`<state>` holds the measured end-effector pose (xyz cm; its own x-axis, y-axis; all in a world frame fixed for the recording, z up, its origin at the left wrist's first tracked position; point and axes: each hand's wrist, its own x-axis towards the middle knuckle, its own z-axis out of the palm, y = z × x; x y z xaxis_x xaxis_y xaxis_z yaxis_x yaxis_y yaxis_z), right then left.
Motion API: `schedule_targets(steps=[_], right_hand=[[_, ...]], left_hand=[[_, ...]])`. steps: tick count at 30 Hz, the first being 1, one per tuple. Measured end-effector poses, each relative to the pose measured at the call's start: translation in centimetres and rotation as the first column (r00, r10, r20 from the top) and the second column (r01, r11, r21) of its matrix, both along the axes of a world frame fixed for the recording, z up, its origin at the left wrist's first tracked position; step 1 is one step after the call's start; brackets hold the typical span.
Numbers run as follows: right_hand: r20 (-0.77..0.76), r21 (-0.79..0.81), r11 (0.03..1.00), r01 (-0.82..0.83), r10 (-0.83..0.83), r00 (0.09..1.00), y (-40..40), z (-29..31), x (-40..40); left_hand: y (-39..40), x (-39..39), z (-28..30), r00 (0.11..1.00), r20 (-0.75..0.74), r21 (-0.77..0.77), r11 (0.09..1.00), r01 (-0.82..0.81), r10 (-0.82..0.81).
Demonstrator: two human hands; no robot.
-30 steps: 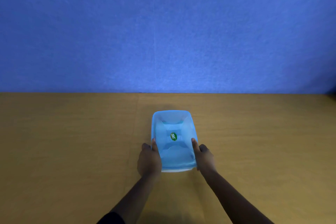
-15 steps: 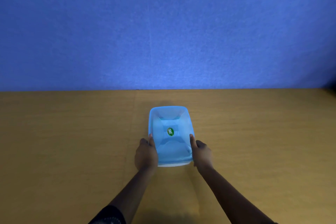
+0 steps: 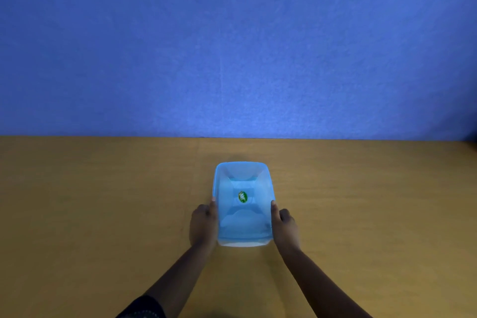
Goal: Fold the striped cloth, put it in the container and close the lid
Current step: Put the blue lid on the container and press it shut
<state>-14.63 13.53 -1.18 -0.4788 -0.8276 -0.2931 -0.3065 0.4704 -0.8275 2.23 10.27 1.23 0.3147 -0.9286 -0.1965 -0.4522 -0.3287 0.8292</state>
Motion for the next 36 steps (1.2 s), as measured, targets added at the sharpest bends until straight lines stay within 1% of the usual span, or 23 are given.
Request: schedule_targets(steps=[6,9,11,17,22,26,30,36], right_hand=[[0.092,-0.048,0.999,-0.013,0.018,0.996,0.3,0.6,1.6],[0.114,-0.083,0.996,-0.027,0.037,0.993,0.0,1.3,2.3],[0.131,-0.097,0.995,-0.037,0.050,0.990,-0.4,1.7,2.7],[0.148,-0.169,0.983,-0.069,0.094,0.984,-1.9,2.7,3.9],[0.278,-0.213,0.970,-0.116,0.174,0.945,-3.2,3.9,5.1],[0.325,-0.235,0.961,-0.148,0.221,0.920,-4.6,5.0,6.3],[0.316,-0.228,0.948,-0.222,0.288,0.904,-6.3,6.0,7.2],[0.259,-0.242,0.918,-0.315,0.374,0.891,-9.6,6.9,8.6]], left_hand=[[0.3,0.7,0.3,0.999,-0.013,-0.067,0.997,0.047,-0.048],[0.1,1.1,0.9,0.997,-0.079,-0.116,0.993,-0.013,0.004],[-0.1,1.7,1.2,0.992,-0.117,-0.110,0.992,-0.054,0.041],[-1.3,3.2,1.7,0.980,-0.162,-0.170,0.975,-0.145,0.118],[-3.1,4.5,2.8,0.930,-0.307,-0.173,0.949,-0.263,0.202],[-4.8,5.9,3.5,0.905,-0.351,-0.177,0.932,-0.317,0.241],[-6.6,7.8,3.5,0.889,-0.367,-0.192,0.913,-0.359,0.273],[-9.3,9.9,3.3,0.864,-0.398,-0.182,0.896,-0.406,0.310]])
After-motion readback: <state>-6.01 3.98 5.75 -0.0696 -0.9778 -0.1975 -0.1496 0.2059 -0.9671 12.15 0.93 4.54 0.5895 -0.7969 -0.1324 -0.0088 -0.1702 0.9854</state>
